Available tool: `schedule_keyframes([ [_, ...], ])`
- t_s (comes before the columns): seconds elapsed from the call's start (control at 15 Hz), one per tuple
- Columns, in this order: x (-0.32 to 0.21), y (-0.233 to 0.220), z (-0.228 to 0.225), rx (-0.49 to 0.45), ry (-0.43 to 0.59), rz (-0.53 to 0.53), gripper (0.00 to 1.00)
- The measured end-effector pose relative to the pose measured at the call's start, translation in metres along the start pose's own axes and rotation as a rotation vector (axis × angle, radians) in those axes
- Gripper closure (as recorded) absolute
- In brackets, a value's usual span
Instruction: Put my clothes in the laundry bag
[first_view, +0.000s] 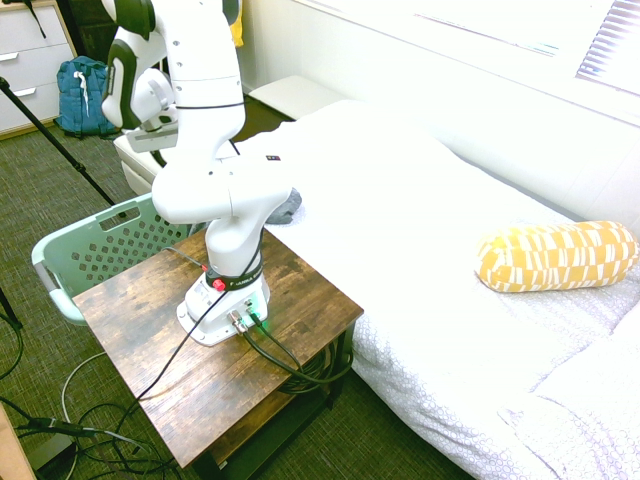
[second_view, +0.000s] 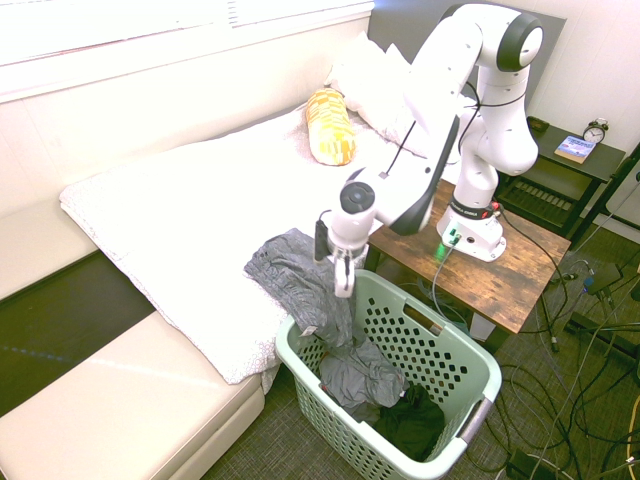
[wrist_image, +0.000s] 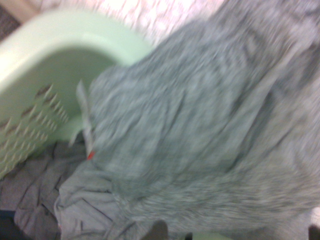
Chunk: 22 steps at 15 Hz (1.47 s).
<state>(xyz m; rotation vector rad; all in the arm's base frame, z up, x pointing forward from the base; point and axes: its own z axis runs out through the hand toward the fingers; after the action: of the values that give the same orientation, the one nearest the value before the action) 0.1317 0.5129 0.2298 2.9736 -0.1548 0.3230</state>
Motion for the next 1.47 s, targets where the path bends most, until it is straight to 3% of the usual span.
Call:
schedule_keyframes([
  [0.27, 0.150, 0.000, 0.034, 0.037, -0.017, 0.131, 0.00],
  [0.6, 0.283, 0.044, 0.158, 0.002, -0.103, 0.149, 0.00],
  [0.87, 0.305, 0.059, 0.232, -0.001, -0.265, 0.127, 0.00],
  [1.07, 0.301, 0.060, 0.244, 0.027, -0.388, 0.065, 0.00],
  [1.27, 0.294, 0.059, 0.252, 0.030, -0.407, 0.020, 0.00],
  [1.33, 0.290, 0.058, 0.258, 0.031, -0.405, 0.014, 1.00],
  [1.47, 0.282, 0.055, 0.268, 0.039, -0.394, 0.006, 1.00],
])
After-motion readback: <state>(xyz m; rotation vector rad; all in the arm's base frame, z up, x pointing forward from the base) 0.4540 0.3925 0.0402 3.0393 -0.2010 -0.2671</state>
